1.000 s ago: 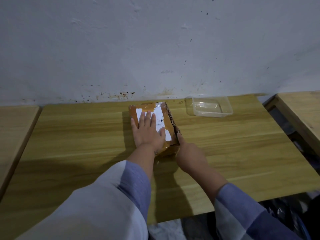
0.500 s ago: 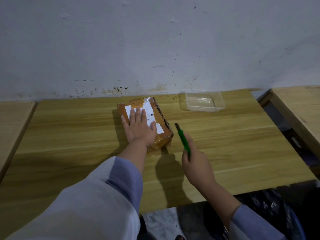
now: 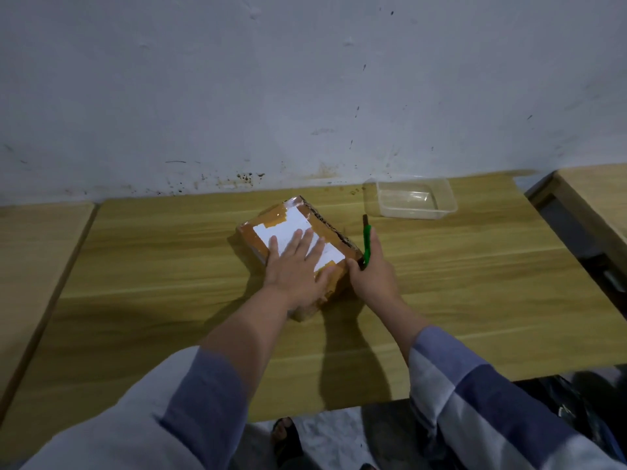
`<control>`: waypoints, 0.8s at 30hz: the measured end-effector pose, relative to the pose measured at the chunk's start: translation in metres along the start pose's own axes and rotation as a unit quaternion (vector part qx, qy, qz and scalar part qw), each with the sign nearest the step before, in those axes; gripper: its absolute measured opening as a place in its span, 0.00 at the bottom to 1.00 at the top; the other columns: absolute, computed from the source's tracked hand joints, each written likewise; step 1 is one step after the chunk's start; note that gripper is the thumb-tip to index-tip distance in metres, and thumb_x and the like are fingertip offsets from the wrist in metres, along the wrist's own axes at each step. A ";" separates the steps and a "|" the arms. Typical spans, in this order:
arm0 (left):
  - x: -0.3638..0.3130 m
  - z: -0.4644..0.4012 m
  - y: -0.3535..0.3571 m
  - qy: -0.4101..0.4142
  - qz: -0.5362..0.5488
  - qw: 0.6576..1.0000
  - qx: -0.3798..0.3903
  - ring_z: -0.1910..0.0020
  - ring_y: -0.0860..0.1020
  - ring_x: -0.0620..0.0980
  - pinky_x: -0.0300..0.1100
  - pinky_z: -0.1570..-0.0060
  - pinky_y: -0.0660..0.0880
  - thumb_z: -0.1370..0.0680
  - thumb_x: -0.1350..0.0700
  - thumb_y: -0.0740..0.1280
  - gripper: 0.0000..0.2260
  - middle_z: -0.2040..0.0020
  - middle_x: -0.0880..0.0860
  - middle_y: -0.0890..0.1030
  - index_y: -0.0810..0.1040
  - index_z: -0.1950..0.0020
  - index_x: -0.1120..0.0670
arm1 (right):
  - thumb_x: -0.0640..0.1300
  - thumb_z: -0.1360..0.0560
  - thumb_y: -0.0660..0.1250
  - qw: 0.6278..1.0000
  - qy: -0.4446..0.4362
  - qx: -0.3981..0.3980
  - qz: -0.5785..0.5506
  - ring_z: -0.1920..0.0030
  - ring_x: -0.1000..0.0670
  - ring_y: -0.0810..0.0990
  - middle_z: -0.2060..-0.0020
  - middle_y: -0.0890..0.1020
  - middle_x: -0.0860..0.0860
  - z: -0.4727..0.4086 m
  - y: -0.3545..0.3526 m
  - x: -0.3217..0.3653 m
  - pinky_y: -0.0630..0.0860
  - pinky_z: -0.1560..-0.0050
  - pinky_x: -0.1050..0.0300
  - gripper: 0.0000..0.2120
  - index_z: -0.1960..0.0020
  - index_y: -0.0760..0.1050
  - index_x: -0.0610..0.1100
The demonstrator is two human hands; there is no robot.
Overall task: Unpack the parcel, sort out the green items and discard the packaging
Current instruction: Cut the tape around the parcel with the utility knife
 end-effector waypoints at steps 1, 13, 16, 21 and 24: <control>0.000 -0.002 -0.001 0.025 -0.013 1.000 0.002 0.23 0.37 0.49 0.62 0.28 0.35 0.20 0.37 0.41 0.29 0.21 0.49 0.39 0.41 0.22 0.47 | 0.45 0.22 0.62 1.000 -0.006 0.007 0.007 0.45 0.39 0.79 0.43 0.80 0.40 -0.008 0.001 0.003 0.75 0.49 0.48 0.36 0.23 0.43 0.53; -0.001 -0.037 -0.004 0.018 0.044 0.998 -0.028 0.23 0.37 0.45 0.64 0.29 0.36 0.22 0.34 0.42 0.29 0.22 0.44 0.38 0.41 0.23 0.42 | 0.43 0.19 0.53 0.991 0.017 0.023 -0.134 0.64 0.52 0.74 0.51 0.76 0.45 -0.045 -0.012 -0.009 0.72 0.62 0.53 0.24 0.25 0.53 0.57; -0.001 -0.044 -0.004 -0.002 0.049 0.999 -0.024 0.23 0.37 0.46 0.63 0.29 0.36 0.22 0.34 0.41 0.30 0.22 0.45 0.39 0.41 0.22 0.44 | 0.42 0.19 0.53 0.987 0.020 0.022 -0.158 0.67 0.58 0.69 0.56 0.74 0.51 -0.030 -0.010 -0.023 0.67 0.67 0.61 0.24 0.26 0.56 0.58; -0.004 -0.047 -0.004 -0.013 0.044 0.999 -0.008 0.23 0.37 0.47 0.64 0.29 0.37 0.21 0.35 0.41 0.30 0.21 0.46 0.39 0.42 0.22 0.45 | 0.42 0.19 0.54 0.989 0.005 0.032 -0.145 0.64 0.64 0.62 0.56 0.68 0.59 -0.019 -0.005 -0.021 0.63 0.63 0.66 0.24 0.26 0.55 0.56; -0.004 -0.048 -0.004 -0.015 0.046 0.999 -0.011 0.23 0.37 0.47 0.64 0.28 0.37 0.21 0.35 0.40 0.30 0.21 0.46 0.40 0.42 0.22 0.45 | 0.42 0.20 0.54 0.994 0.005 0.025 -0.111 0.65 0.60 0.66 0.55 0.72 0.52 -0.014 -0.008 -0.013 0.68 0.65 0.62 0.24 0.25 0.56 0.56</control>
Point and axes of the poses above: each hand's wrist, its own z-axis away from the middle knuckle, its own y-axis out of the palm, x = y × z, the point moved 9 cm from there along -z, towards the middle knuckle
